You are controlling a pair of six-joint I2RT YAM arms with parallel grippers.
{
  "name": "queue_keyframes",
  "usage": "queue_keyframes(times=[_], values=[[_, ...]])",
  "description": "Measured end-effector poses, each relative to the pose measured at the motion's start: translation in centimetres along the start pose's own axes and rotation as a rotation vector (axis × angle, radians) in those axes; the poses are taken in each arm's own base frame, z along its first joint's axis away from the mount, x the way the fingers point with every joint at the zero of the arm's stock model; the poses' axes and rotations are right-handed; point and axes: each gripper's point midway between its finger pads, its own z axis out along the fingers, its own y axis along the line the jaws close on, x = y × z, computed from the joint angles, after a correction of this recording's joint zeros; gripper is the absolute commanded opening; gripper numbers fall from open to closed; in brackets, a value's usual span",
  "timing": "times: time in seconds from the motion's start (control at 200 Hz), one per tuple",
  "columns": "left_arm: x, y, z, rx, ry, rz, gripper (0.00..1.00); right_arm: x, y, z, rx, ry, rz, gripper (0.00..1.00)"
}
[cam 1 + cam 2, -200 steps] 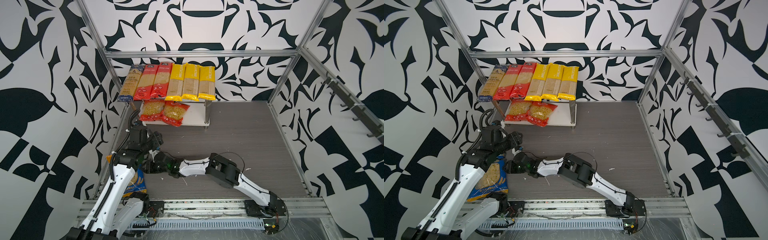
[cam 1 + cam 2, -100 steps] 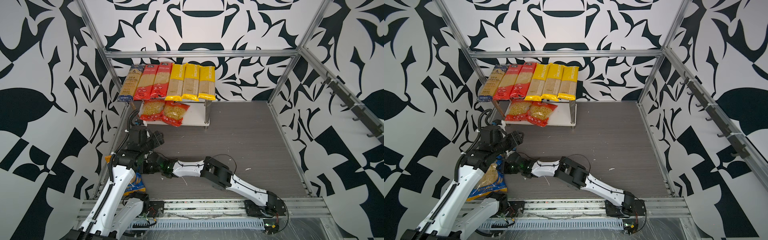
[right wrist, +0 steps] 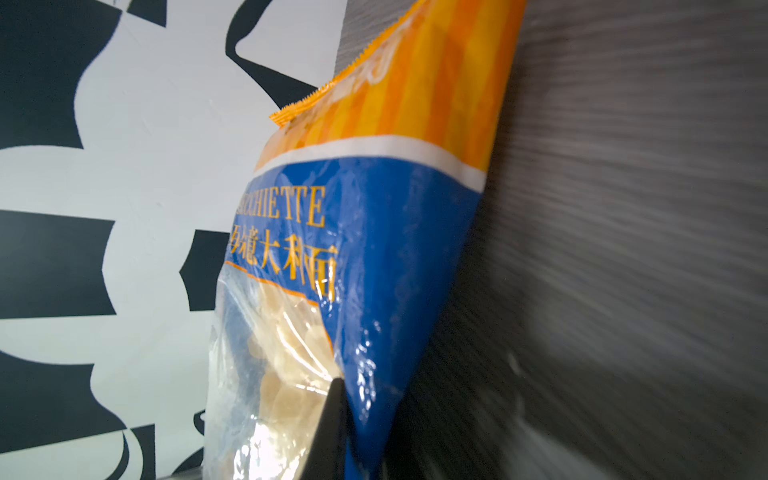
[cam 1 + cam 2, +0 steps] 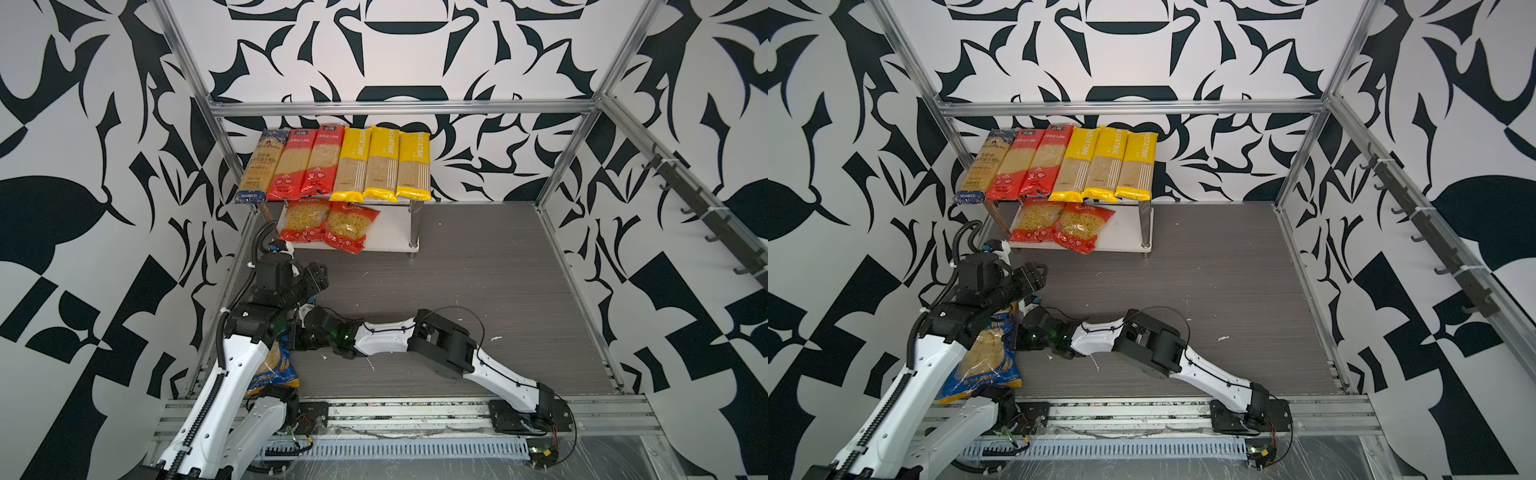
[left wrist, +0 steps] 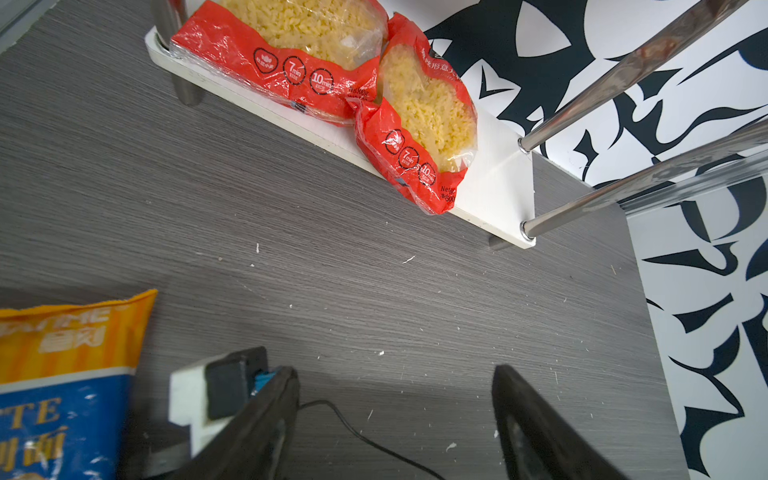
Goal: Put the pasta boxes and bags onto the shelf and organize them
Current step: 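Drag the blue orecchiette bag toward the left gripper with the right gripper, then grasp the blue orecchiette bag's two ends with both grippers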
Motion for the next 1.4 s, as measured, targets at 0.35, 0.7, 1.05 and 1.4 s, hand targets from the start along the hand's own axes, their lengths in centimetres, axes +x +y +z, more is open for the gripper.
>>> queue_keyframes(times=[0.35, 0.7, 1.05, 1.4], values=[[0.1, -0.2, 0.1, 0.013, 0.010, -0.006, 0.76, -1.7, -4.2, -8.8, 0.089, -0.050, 0.032, 0.00], [1.9, -0.9, 1.9, 0.067, 0.077, -0.066, 0.75, -6.3, -9.5, -22.5, 0.235, -0.200, 0.086, 0.00], [7.4, -0.9, 3.8, 0.080, 0.204, -0.075, 0.75, -6.4, -10.8, -30.9, 0.428, -0.212, 0.006, 0.30], [13.7, 0.3, 4.6, 0.062, 0.347, -0.083, 0.75, -7.5, -12.2, -33.8, 0.528, -0.242, -0.014, 0.52]])
